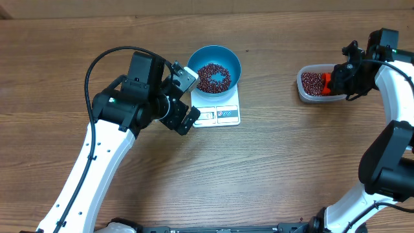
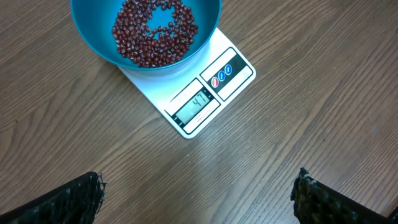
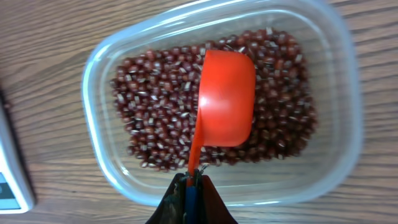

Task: Scoop item into bowl and weigh 150g on scale
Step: 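Move the red cup back into the bean container and scoop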

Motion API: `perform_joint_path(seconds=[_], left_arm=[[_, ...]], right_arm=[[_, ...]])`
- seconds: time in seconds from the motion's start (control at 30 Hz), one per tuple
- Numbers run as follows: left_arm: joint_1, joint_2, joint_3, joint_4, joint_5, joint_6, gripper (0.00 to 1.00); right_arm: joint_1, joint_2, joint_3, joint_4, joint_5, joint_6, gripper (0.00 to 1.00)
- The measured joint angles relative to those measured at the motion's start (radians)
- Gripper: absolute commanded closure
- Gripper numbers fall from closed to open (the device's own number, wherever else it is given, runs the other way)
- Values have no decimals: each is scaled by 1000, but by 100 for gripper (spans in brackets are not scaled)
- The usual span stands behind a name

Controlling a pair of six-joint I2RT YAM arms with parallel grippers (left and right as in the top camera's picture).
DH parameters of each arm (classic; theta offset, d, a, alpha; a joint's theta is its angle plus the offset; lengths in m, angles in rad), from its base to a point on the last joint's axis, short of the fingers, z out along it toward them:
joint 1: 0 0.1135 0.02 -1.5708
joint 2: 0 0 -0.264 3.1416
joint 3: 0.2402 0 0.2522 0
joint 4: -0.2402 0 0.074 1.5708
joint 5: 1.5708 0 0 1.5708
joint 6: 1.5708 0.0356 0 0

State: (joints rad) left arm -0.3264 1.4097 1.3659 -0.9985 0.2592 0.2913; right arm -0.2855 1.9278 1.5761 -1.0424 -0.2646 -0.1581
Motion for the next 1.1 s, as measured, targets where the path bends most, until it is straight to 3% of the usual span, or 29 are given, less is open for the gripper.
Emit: perform_joint_path(seconds=[0.5,1.1], left_arm=[[0,0,0,0,0,0,1],[0,0,0,0,0,0,1]], right_arm=[[-10,8,0,-37,-127,0,96],[-190,12,0,-51,-430,0,96]])
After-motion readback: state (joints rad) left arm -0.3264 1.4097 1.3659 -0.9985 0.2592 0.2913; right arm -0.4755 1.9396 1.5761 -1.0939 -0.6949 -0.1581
